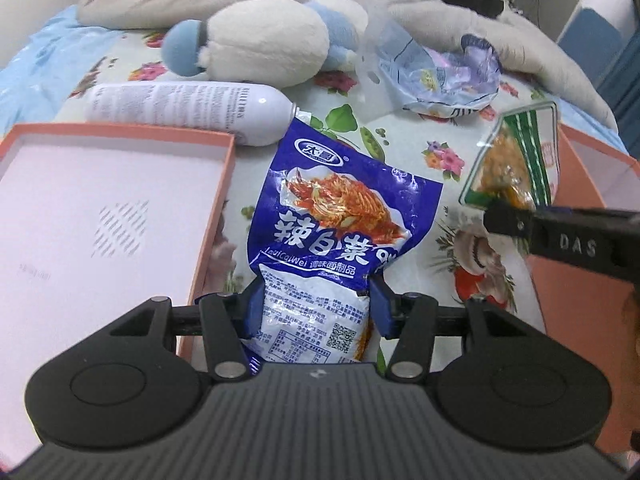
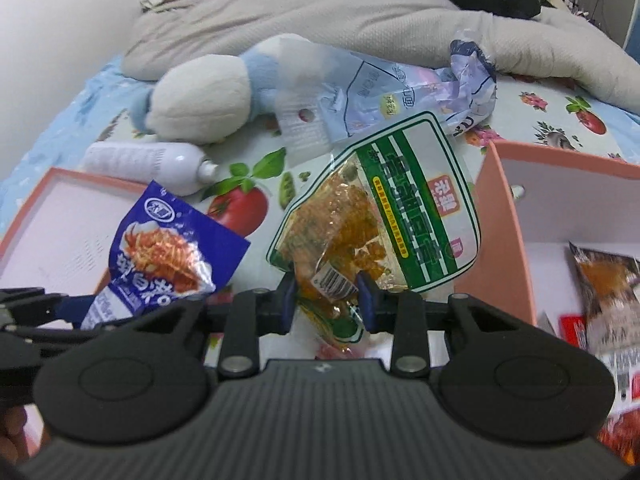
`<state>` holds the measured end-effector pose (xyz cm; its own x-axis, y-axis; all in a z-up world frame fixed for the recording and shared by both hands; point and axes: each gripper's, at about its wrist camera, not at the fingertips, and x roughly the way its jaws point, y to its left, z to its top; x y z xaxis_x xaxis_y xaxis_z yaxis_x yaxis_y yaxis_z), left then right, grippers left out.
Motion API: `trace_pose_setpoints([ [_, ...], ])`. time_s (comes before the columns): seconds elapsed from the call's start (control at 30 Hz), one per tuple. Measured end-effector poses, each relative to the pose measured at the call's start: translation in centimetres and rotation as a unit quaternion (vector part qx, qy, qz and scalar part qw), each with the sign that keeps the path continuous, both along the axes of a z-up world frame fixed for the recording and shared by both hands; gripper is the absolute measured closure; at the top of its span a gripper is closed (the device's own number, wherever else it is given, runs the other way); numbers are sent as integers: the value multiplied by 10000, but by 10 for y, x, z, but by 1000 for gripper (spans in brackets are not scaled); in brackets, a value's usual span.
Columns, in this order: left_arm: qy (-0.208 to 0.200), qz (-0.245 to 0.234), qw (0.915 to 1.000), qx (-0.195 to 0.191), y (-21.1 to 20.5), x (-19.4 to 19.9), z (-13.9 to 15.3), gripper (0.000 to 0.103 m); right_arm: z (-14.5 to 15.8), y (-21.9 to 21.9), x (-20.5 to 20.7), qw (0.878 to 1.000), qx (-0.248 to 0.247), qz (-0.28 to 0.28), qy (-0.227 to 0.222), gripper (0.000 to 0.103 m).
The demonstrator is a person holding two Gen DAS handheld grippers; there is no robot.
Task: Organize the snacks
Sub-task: 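Carry both held bags over the deeper pink box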
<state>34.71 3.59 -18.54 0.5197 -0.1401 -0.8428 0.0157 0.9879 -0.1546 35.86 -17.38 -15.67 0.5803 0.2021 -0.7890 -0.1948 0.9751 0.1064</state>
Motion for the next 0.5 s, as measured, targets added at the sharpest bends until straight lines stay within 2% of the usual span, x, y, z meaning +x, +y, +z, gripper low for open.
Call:
trace_pose_setpoints([
  [0.37, -312, 510, 9980, -227, 6, -96, 23, 45, 32, -6, -101, 9976, 308, 277, -562, 68],
  [0.5, -413, 699, 9958, -425, 12, -127, 36, 45, 49, -8, -132, 9952, 394, 394, -809, 68],
])
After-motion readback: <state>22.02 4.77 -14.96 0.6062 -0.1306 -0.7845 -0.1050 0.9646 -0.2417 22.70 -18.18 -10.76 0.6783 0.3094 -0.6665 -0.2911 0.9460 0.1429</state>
